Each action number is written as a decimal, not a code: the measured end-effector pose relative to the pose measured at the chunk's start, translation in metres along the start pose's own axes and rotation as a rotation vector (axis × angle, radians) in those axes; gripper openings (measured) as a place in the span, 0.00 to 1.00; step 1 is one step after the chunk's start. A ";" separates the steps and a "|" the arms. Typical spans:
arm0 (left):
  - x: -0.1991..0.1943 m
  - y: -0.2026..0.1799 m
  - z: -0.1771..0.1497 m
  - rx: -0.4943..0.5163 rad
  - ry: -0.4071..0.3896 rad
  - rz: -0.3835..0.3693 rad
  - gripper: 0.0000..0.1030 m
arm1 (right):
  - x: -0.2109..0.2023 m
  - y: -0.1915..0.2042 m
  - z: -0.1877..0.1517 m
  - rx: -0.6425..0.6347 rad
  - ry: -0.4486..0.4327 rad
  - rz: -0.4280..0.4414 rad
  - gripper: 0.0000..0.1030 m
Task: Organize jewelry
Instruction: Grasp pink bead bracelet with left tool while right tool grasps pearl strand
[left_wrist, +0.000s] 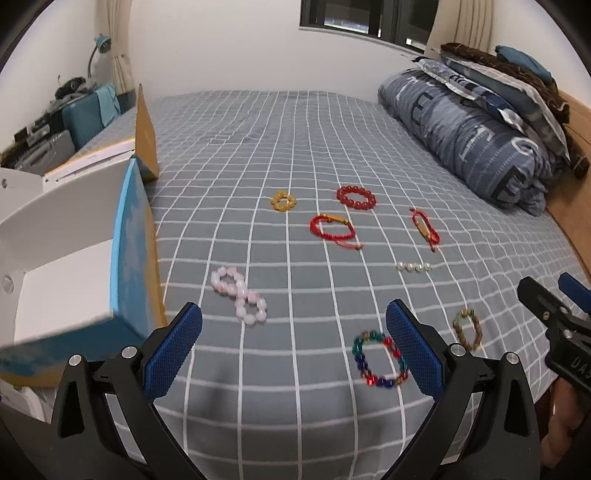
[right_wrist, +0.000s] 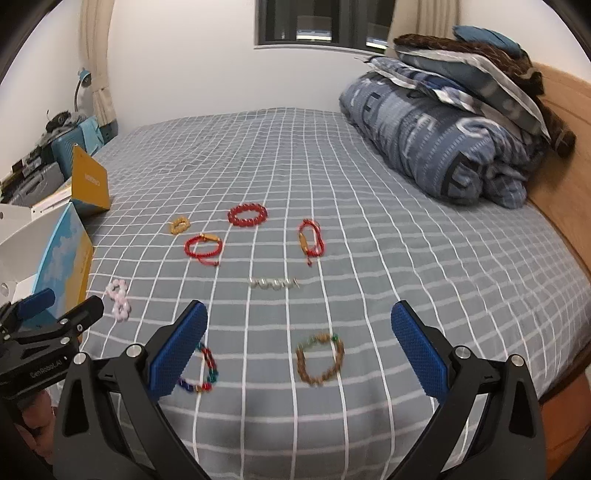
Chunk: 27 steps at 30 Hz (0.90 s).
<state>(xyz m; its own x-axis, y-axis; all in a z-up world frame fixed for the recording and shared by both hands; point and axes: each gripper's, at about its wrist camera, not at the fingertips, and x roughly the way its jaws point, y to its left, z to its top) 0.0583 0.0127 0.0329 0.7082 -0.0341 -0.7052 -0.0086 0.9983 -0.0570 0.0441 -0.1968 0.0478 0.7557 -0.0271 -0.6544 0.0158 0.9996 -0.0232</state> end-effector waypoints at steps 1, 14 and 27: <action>0.003 0.001 0.006 0.001 0.002 0.003 0.94 | 0.005 0.003 0.006 -0.010 0.005 -0.004 0.93; 0.067 0.025 0.041 0.010 0.111 0.052 0.94 | 0.105 0.031 0.033 -0.048 0.148 0.034 0.93; 0.123 0.014 0.021 0.003 0.202 0.077 0.94 | 0.159 0.041 0.030 -0.066 0.237 0.034 0.93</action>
<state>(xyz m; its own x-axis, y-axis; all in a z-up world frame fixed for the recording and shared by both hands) 0.1600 0.0232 -0.0403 0.5500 0.0343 -0.8345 -0.0549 0.9985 0.0049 0.1846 -0.1596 -0.0349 0.5806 -0.0018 -0.8142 -0.0559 0.9976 -0.0420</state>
